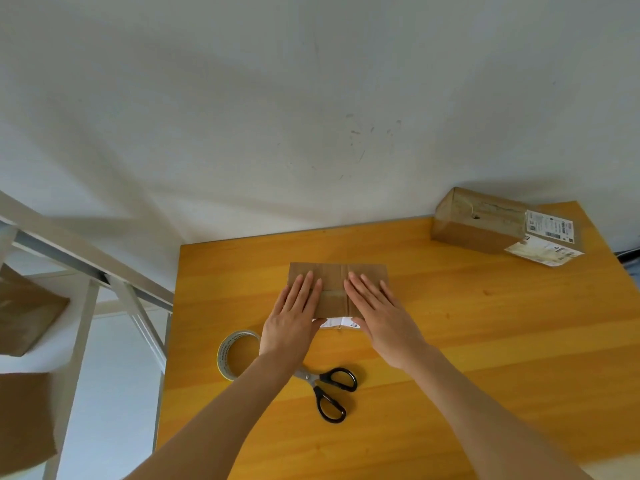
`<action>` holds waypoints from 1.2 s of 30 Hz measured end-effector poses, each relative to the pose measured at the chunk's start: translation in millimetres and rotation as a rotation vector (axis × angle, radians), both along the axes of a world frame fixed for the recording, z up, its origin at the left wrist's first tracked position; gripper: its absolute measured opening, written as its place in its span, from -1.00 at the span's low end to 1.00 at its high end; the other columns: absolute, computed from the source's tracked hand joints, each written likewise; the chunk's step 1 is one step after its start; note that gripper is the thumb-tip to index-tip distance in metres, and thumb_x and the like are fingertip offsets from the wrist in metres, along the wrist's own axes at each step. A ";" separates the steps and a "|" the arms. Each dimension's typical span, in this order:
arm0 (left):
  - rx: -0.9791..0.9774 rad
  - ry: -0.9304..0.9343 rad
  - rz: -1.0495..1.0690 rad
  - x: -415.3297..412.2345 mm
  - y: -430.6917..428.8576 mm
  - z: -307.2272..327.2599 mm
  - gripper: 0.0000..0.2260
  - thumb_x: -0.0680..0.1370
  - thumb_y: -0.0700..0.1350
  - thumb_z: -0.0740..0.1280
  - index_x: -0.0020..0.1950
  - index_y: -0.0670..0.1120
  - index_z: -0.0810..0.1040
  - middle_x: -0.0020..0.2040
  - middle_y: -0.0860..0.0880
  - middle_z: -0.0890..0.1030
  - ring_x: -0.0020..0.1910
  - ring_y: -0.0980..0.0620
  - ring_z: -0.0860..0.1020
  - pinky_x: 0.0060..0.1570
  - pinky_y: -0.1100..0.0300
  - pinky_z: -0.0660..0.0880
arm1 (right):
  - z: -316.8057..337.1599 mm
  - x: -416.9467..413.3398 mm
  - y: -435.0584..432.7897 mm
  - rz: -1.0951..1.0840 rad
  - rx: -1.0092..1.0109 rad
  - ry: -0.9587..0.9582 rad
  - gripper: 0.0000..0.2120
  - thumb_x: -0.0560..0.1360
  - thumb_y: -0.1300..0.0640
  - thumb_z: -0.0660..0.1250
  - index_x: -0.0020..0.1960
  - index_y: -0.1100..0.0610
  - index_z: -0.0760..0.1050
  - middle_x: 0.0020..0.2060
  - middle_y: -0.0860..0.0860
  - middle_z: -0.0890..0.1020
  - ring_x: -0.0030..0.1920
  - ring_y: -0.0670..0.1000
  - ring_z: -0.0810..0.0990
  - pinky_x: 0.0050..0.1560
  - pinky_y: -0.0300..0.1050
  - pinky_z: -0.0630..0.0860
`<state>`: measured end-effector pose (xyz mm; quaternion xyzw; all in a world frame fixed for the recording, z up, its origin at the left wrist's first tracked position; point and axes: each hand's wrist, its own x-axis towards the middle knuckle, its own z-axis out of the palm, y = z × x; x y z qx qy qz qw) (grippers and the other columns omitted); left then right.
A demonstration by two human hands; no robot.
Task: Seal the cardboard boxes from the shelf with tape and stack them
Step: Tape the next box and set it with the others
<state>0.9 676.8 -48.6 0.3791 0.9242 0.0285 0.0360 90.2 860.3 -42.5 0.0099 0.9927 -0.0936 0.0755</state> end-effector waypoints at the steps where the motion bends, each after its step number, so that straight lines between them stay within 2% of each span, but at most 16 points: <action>1: 0.010 -0.017 0.006 0.3 0.3 -1.3 -0.36 0.63 0.11 0.10 0.50 -0.06 -0.24 0.53 -0.04 -0.20 0.50 -0.01 -0.22 0.42 0.08 -0.30 | -0.9 -0.3 0.2 0.001 -0.007 0.001 -0.40 0.68 -0.03 0.00 0.53 0.01 -0.33 0.52 -0.08 -0.30 0.49 -0.07 -0.39 0.46 -0.11 -0.40; 5: -0.063 -0.023 0.036 7.4 5.5 -5.6 -0.36 0.66 0.11 -0.02 0.46 -0.10 -0.43 0.49 -0.07 -0.38 0.46 -0.03 -0.38 0.42 0.08 -0.37 | 0.6 -3.3 8.4 0.053 -0.033 -0.034 -0.40 0.68 -0.02 0.01 0.52 -0.01 -0.33 0.53 -0.09 -0.28 0.52 -0.08 -0.34 0.52 -0.09 -0.32; 8: -0.042 -0.036 0.056 10.5 8.9 -4.3 -0.36 0.67 0.08 -0.04 0.46 -0.12 -0.45 0.49 -0.09 -0.39 0.47 -0.04 -0.38 0.44 0.07 -0.34 | 6.4 -6.2 12.9 0.063 -0.037 -0.031 -0.36 0.67 0.03 0.08 0.54 0.00 -0.29 0.55 -0.09 -0.25 0.53 -0.09 -0.31 0.55 -0.05 -0.24; 10: 0.011 -0.073 0.044 8.6 6.7 -0.2 -0.36 0.67 0.02 0.02 0.48 -0.10 -0.42 0.52 -0.08 -0.34 0.48 -0.02 -0.35 0.45 0.10 -0.29 | 10.4 -7.8 9.2 0.039 0.009 -0.005 -0.31 0.64 0.08 0.17 0.58 0.03 -0.21 0.57 -0.06 -0.19 0.54 -0.07 -0.26 0.54 -0.02 -0.24; 12: 0.094 -0.140 0.049 3.8 3.3 7.1 -0.35 0.65 -0.08 0.16 0.55 -0.10 -0.24 0.57 -0.09 -0.17 0.53 -0.02 -0.18 0.47 0.12 -0.09 | 15.8 -11.0 1.6 -0.001 0.060 0.033 -0.29 0.58 0.08 0.27 0.59 0.08 -0.04 0.58 0.00 -0.02 0.57 -0.01 -0.09 0.53 0.02 -0.20; 13: 0.128 -0.171 0.060 1.7 1.4 12.1 -0.37 0.62 -0.11 0.22 0.57 -0.11 -0.09 0.57 -0.10 -0.05 0.54 -0.05 -0.01 0.45 0.11 0.12 | 19.0 -13.0 -2.8 -0.018 0.076 0.048 -0.30 0.55 0.09 0.32 0.58 0.11 0.05 0.57 0.03 0.08 0.57 0.03 0.02 0.53 0.05 -0.15; 15: 0.169 -0.199 0.074 -1.4 -2.7 23.5 -0.44 0.58 -0.12 0.30 0.52 -0.11 0.14 0.50 -0.11 0.13 0.42 -0.10 0.27 0.17 0.08 0.50 | 25.1 -16.8 -10.5 -0.067 0.085 0.077 -0.31 0.49 0.11 0.40 0.53 0.14 0.18 0.50 0.10 0.20 0.52 0.10 0.17 0.53 0.09 -0.05; 17: 0.179 -0.194 0.061 -3.5 -6.0 32.8 -0.48 0.56 -0.12 0.32 0.48 -0.10 0.22 0.44 -0.11 0.20 0.36 -0.10 0.33 -0.01 0.09 0.57 | 30.9 -18.7 -16.3 -0.117 0.087 0.077 -0.30 0.47 0.11 0.42 0.52 0.14 0.19 0.47 0.12 0.20 0.49 0.12 0.20 0.54 0.11 0.03; 20: 0.181 -0.174 0.031 -6.1 -9.8 37.9 -0.48 0.58 -0.13 0.29 0.50 -0.09 0.20 0.47 -0.11 0.18 0.44 -0.11 0.25 0.08 0.07 0.54 | 35.3 -16.5 -21.9 -0.128 0.099 0.080 -0.28 0.50 0.09 0.40 0.55 0.11 0.12 0.49 0.11 0.18 0.50 0.10 0.19 0.54 0.12 0.05; 22: 0.174 -0.185 0.053 -6.0 -11.4 39.2 -0.45 0.60 -0.13 0.25 0.54 -0.08 0.11 0.53 -0.12 0.07 0.53 -0.11 0.07 0.15 0.04 0.51 | 37.3 -13.4 -25.3 -0.160 0.090 0.080 -0.26 0.52 0.07 0.38 0.57 0.08 0.07 0.52 0.10 0.14 0.52 0.09 0.14 0.53 0.15 0.06; 24: 0.184 -0.220 0.097 -6.2 -12.4 39.4 -0.43 0.62 -0.13 0.21 0.56 -0.08 0.00 0.57 -0.08 -0.05 0.55 -0.08 -0.07 0.16 0.05 0.52 | 37.1 -10.4 -29.3 -0.281 0.046 0.071 -0.23 0.54 0.04 0.36 0.59 0.06 -0.01 0.56 0.11 0.05 0.55 0.13 0.05 0.52 0.18 0.08; 26: 0.193 -0.259 0.102 -5.2 -12.3 36.9 -0.43 0.65 -0.13 0.16 0.57 -0.10 -0.08 0.58 -0.05 -0.12 0.55 -0.03 -0.12 0.19 0.08 0.50 | 34.7 -6.3 -33.2 -0.462 -0.069 0.053 -0.21 0.56 0.03 0.33 0.59 0.11 -0.09 0.57 0.14 -0.03 0.56 0.17 0.00 0.52 0.15 0.09; 28: 0.174 -0.305 0.064 -2.2 -12.3 31.7 -0.43 0.66 -0.11 0.11 0.56 -0.11 -0.15 0.57 -0.03 -0.19 0.54 0.00 -0.19 0.35 0.09 0.37 | 29.4 -1.1 -35.6 -0.548 -0.177 0.010 -0.19 0.57 0.02 0.32 0.59 0.14 -0.13 0.57 0.15 -0.08 0.56 0.17 0.00 0.53 0.08 0.11; 30: 0.150 -0.329 0.027 3.1 -14.2 26.2 -0.42 0.67 -0.11 0.09 0.55 -0.10 -0.22 0.56 -0.03 -0.26 0.52 0.00 -0.27 0.48 0.09 0.13 | 24.9 5.4 -36.8 -0.529 -0.167 -0.018 -0.21 0.57 0.02 0.32 0.59 0.13 -0.11 0.57 0.15 -0.13 0.56 0.17 0.01 0.52 0.05 0.10; 32: 0.148 -0.304 0.017 7.7 -18.8 22.9 -0.40 0.66 -0.12 0.10 0.55 -0.08 -0.25 0.54 -0.03 -0.32 0.51 0.01 -0.32 0.52 0.08 -0.04 | 23.7 10.3 -36.8 -0.519 -0.134 0.013 -0.25 0.57 0.04 0.32 0.58 0.13 -0.05 0.57 0.15 -0.13 0.55 0.18 0.06 0.50 0.06 0.12; 36: 0.203 -0.197 0.021 7.3 -31.0 24.7 -0.38 0.63 -0.18 0.17 0.57 0.03 -0.13 0.52 -0.03 -0.36 0.52 -0.02 -0.29 0.50 0.05 -0.04 | 27.6 15.0 -39.5 -0.493 -0.071 0.083 -0.30 0.56 0.09 0.33 0.57 0.15 0.06 0.58 0.12 -0.13 0.55 0.14 0.06 0.50 0.09 0.18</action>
